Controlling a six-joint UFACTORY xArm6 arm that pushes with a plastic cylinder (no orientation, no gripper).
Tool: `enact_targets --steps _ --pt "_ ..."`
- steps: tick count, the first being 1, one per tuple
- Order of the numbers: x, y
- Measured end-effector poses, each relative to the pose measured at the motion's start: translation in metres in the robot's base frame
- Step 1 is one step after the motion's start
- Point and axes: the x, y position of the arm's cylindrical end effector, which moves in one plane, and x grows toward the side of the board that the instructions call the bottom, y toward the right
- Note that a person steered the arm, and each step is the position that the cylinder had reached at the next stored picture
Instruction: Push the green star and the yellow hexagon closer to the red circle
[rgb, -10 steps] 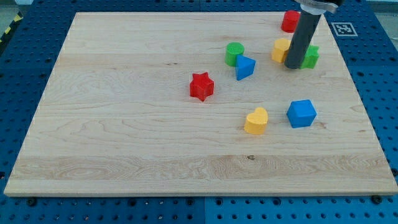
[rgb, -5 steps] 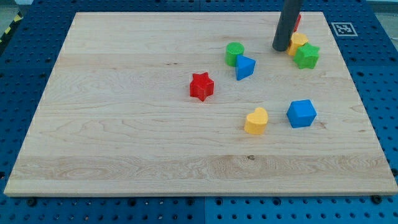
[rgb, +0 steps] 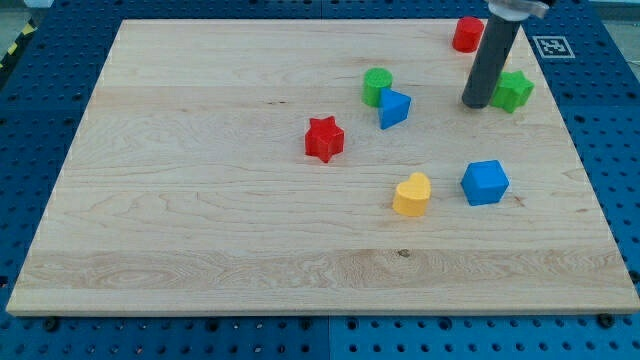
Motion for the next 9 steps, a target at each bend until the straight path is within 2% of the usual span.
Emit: enact_targets --steps 2,4,7,9 --pt "0.015 0.043" --pt "-0.017 0.05" --pt "-0.031 0.052" --pt "-0.018 0.073"
